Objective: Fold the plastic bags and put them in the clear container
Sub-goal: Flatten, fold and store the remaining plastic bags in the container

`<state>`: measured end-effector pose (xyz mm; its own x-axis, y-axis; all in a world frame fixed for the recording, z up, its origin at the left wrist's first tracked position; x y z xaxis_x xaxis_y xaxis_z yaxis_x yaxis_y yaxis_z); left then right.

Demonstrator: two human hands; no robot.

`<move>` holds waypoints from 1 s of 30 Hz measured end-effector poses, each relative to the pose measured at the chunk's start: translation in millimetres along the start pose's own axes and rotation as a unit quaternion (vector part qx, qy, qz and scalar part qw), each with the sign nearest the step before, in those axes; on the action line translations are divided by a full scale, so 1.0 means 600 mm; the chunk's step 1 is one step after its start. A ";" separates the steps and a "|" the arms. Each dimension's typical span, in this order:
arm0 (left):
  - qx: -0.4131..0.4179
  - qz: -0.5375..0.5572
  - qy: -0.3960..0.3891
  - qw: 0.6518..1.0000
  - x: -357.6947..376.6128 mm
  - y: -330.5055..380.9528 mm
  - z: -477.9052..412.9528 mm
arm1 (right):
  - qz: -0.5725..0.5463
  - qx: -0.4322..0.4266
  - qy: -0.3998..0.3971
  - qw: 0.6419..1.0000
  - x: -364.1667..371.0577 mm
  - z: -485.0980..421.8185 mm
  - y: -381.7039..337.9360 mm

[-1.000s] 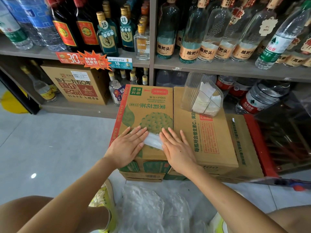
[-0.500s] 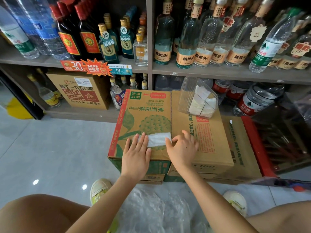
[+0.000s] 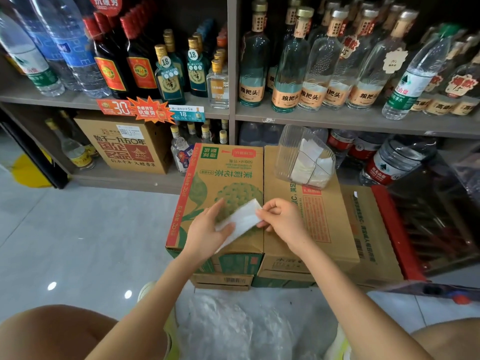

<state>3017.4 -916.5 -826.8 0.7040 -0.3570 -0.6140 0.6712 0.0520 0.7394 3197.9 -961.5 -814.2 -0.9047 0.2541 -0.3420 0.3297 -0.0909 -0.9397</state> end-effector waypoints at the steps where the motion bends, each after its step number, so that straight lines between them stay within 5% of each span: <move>1: -0.020 0.025 -0.056 0.998 -0.001 0.010 -0.007 | -0.009 0.003 -0.015 1.000 -0.009 -0.003 -0.006; 6: -0.079 0.153 -0.186 0.967 0.002 0.029 -0.018 | 0.017 -0.009 -0.068 0.998 -0.041 -0.022 -0.034; 12: -0.117 0.243 -0.138 0.953 0.007 0.016 -0.013 | -0.035 0.006 -0.023 0.999 -0.044 -0.025 -0.043; 19: -0.139 0.340 -0.070 0.928 0.024 0.024 -0.001 | -0.221 0.183 0.044 0.957 0.024 0.027 -0.010; 30: -0.201 0.378 -0.074 0.901 0.023 0.035 0.006 | -0.198 0.093 0.085 0.972 0.037 0.024 -0.017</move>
<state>3040.3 -923.4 -818.7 0.9765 -0.1965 0.0886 0.0636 0.6551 0.7529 3170.5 -968.5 -812.4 -0.8877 0.4590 0.0373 -0.1046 -0.1221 -0.9870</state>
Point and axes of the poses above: each hand's wrist, its own z-axis away from the middle knuckle, its own x-axis out of the palm, y = z × x, the point moved 2 cm from there along -z, towards the middle knuckle, and after that the axes turned 14 degrees about -x, right-handed, at the moved point
